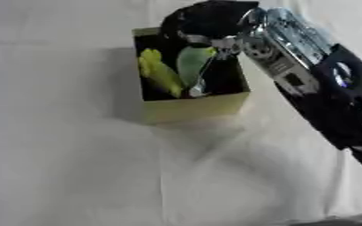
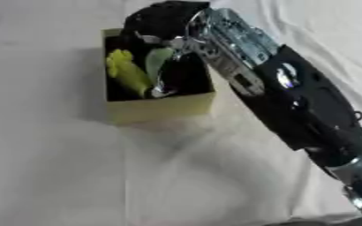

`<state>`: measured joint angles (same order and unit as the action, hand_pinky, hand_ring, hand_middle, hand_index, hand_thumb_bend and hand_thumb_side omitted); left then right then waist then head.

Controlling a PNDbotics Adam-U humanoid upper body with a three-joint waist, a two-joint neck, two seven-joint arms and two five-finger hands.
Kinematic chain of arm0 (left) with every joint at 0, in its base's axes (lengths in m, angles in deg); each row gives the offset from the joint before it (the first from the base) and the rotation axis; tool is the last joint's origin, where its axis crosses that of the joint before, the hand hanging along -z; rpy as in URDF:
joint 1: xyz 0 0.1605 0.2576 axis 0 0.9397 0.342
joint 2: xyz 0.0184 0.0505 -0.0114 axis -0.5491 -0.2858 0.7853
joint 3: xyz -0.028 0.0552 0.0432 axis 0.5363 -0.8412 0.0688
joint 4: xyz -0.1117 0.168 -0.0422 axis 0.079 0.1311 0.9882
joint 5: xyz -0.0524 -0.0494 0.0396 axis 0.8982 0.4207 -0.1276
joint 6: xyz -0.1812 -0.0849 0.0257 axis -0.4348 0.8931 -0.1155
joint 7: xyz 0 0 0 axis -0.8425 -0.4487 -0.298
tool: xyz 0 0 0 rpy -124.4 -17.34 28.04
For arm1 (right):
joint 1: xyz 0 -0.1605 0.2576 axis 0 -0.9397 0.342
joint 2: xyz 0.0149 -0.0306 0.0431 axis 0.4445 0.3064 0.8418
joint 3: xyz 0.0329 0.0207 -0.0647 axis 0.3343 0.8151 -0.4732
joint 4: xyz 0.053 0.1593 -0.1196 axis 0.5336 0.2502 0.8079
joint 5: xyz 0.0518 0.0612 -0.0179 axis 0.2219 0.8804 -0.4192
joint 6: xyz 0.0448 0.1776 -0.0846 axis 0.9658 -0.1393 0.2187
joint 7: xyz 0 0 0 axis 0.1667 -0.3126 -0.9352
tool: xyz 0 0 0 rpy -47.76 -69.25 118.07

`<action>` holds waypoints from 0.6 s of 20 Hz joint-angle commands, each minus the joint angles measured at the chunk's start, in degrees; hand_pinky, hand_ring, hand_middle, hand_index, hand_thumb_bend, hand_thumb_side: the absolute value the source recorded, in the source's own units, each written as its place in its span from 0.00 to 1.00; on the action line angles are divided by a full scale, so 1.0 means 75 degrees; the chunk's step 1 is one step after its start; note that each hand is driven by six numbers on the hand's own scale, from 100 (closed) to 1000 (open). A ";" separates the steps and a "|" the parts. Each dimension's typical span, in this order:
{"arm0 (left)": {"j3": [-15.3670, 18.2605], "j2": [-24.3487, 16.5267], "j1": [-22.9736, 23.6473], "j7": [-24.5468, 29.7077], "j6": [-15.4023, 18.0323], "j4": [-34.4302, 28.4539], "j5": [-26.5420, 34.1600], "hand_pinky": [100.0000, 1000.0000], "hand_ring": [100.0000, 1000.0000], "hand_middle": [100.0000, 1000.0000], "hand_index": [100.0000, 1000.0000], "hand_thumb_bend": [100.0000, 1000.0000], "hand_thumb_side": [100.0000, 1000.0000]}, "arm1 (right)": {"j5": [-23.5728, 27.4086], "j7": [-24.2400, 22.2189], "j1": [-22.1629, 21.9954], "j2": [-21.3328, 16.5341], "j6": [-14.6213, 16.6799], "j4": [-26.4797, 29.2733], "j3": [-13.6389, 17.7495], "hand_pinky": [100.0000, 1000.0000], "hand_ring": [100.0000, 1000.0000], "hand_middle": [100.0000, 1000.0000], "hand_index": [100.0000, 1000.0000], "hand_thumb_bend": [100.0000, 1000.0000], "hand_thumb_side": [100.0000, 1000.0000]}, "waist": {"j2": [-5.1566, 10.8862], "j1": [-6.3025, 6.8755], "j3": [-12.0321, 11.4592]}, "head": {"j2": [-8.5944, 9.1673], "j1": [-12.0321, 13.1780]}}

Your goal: Pick up objects on the table and place them in the box.

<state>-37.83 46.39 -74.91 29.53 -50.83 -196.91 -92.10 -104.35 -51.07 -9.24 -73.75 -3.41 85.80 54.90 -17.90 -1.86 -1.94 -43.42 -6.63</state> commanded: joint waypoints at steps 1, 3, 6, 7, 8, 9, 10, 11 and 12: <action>0.0031 -0.0095 -0.0063 0.0038 0.0007 -0.0113 0.0010 0.50 0.44 0.57 0.69 0.07 0.71 | -0.0048 0.0074 0.0086 -0.0196 0.0020 0.0243 0.0202 0.90 0.97 0.87 0.95 0.53 0.35 | 0.0145 0.0033 0.0013 | 0.0056 0.0009; 0.0034 -0.0094 -0.0062 0.0039 0.0008 -0.0113 0.0009 0.50 0.44 0.57 0.69 0.07 0.71 | -0.0071 0.0117 0.0084 -0.0211 -0.0001 0.0298 0.0269 0.90 0.97 0.87 0.95 0.54 0.33 | 0.0152 0.0035 0.0025 | 0.0064 0.0014; 0.0033 -0.0094 -0.0057 0.0046 0.0009 -0.0113 0.0008 0.50 0.44 0.57 0.69 0.07 0.71 | -0.0137 0.0180 0.0097 -0.0238 -0.0025 0.0413 0.0371 0.90 0.97 0.87 0.95 0.56 0.31 | 0.0160 0.0035 0.0032 | 0.0066 0.0021; 0.0035 -0.0091 -0.0055 0.0046 0.0008 -0.0113 0.0008 0.50 0.44 0.57 0.69 0.07 0.71 | -0.0168 0.0209 0.0107 -0.0247 -0.0040 0.0476 0.0424 0.90 0.96 0.87 0.95 0.58 0.29 | 0.0162 0.0033 0.0030 | 0.0064 0.0023; 0.0036 -0.0089 -0.0054 0.0047 0.0007 -0.0113 0.0008 0.50 0.44 0.57 0.69 0.07 0.71 | -0.0197 0.0235 0.0112 -0.0255 -0.0056 0.0545 0.0478 0.90 0.96 0.87 0.95 0.58 0.29 | 0.0162 0.0031 0.0027 | 0.0062 0.0027; 0.0036 -0.0087 -0.0053 0.0048 0.0005 -0.0113 0.0007 0.50 0.44 0.57 0.69 0.07 0.71 | -0.0220 0.0266 0.0117 -0.0264 -0.0078 0.0624 0.0544 0.90 0.95 0.86 0.95 0.57 0.28 | 0.0163 0.0030 0.0022 | 0.0056 0.0032; 0.0037 -0.0086 -0.0054 0.0047 0.0006 -0.0113 0.0005 0.50 0.44 0.57 0.69 0.07 0.71 | -0.0226 0.0306 0.0116 -0.0280 -0.0108 0.0724 0.0623 0.89 0.95 0.86 0.94 0.55 0.27 | 0.0164 0.0028 0.0014 | 0.0053 0.0037; 0.0040 -0.0086 -0.0056 0.0045 0.0007 -0.0113 0.0002 0.50 0.44 0.57 0.69 0.07 0.70 | -0.0215 0.0353 0.0110 -0.0301 -0.0147 0.0838 0.0717 0.88 0.93 0.85 0.94 0.51 0.26 | 0.0165 0.0029 0.0007 | 0.0047 0.0047; 0.0044 -0.0087 -0.0057 0.0041 0.0008 -0.0113 -0.0001 0.50 0.44 0.57 0.69 0.07 0.70 | -0.0186 0.0430 0.0095 -0.0333 -0.0205 0.0986 0.0841 0.88 0.93 0.84 0.93 0.48 0.26 | 0.0167 0.0032 0.0000 | 0.0040 0.0057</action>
<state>-37.83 46.39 -74.89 29.69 -50.83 -196.91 -92.04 -105.33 -48.47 -9.27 -74.75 -4.67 91.24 59.68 -17.89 -1.85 -1.89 -43.27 -6.38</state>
